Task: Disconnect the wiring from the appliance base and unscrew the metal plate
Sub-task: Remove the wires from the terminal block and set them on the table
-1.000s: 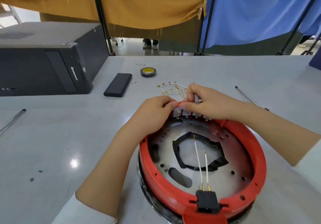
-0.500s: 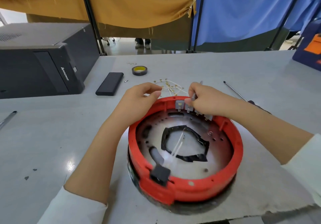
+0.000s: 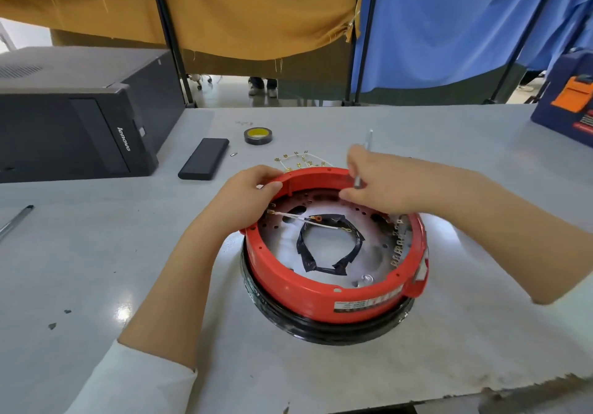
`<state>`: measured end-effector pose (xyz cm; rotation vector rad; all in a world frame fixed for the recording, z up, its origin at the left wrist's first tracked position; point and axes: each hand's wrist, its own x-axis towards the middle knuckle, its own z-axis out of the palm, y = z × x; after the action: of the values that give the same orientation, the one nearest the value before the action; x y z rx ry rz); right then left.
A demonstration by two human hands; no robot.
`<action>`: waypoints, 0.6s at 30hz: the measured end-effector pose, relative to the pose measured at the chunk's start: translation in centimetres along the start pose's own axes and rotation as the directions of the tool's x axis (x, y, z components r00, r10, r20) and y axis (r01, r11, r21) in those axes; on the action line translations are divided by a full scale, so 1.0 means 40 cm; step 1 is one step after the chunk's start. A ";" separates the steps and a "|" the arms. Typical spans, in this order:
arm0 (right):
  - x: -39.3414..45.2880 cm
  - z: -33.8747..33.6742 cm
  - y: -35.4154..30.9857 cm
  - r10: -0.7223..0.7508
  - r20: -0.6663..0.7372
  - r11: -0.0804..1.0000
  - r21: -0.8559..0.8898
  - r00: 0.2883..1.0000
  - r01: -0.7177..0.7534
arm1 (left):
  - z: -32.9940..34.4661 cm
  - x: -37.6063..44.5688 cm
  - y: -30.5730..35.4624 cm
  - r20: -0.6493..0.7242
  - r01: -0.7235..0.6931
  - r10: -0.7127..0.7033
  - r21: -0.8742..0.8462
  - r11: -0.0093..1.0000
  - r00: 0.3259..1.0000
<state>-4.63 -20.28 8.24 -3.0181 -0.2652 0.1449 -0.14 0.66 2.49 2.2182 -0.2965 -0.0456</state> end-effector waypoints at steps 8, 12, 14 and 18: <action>0.083 0.069 -0.001 -0.256 -0.251 0.964 -0.139 0.934 0.227 | 0.018 -0.005 0.008 0.076 -0.051 0.061 -0.124 0.991 0.995; 0.078 0.061 0.045 -0.142 -0.219 0.981 -0.161 0.965 0.107 | 0.019 -0.004 0.009 0.047 -0.054 0.063 -0.184 0.981 0.997; 0.063 0.057 0.061 -0.087 -0.189 0.988 -0.143 0.978 0.060 | 0.020 -0.004 0.009 0.068 -0.046 0.059 -0.187 0.981 0.996; 0.029 0.042 0.080 0.050 -0.138 0.987 -0.147 0.989 -0.071 | 0.036 -0.007 0.013 0.170 -0.051 0.073 -0.130 0.990 0.983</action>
<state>-3.14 -23.04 6.12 -3.1699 -0.1799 -0.0769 -0.69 -0.69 1.99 2.0819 -0.4471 -0.2205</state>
